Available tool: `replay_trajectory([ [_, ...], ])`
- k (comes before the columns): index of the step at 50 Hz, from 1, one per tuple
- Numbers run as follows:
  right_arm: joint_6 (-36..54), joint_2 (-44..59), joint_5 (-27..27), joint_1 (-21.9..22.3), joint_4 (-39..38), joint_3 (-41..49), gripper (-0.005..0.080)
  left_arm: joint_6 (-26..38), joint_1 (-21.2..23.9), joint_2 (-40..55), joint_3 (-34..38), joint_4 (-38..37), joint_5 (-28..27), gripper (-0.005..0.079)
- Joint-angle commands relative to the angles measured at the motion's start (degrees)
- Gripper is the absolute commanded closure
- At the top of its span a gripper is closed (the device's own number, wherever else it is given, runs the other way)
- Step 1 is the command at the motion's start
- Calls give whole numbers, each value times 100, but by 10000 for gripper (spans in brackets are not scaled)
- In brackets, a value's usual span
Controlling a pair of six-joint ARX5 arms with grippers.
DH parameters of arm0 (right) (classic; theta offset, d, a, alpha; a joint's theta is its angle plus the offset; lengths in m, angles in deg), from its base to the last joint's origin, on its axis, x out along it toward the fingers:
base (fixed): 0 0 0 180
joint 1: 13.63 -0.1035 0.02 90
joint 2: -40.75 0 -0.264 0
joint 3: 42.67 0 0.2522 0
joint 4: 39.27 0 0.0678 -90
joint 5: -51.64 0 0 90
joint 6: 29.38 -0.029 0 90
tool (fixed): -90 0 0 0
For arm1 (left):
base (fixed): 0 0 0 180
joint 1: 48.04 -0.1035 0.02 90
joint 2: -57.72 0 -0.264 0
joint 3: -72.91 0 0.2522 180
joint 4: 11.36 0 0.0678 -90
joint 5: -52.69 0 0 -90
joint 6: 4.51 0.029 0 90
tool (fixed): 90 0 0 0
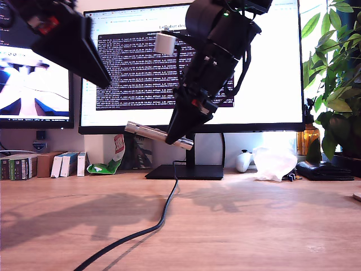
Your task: Pick the metallic laser pointer with your right arm, pass it to your left arm, then place it down to the left side of the table
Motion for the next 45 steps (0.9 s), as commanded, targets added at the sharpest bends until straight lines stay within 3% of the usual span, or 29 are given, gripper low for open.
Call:
replay_trajectory([
  [1,-20,83,-44,-111,-50,-17,762,42,76,216,-72,-74,107,485],
  [17,-37,83,-46,-378,31,-20,762,44,190,553,-87,-90,616,477],
  [23,-70,83,-48,-472,61,-20,762,22,190,553,-87,63,848,379],
  [45,-72,81,-44,-632,538,-608,762,-52,190,553,-87,-120,780,379],
])
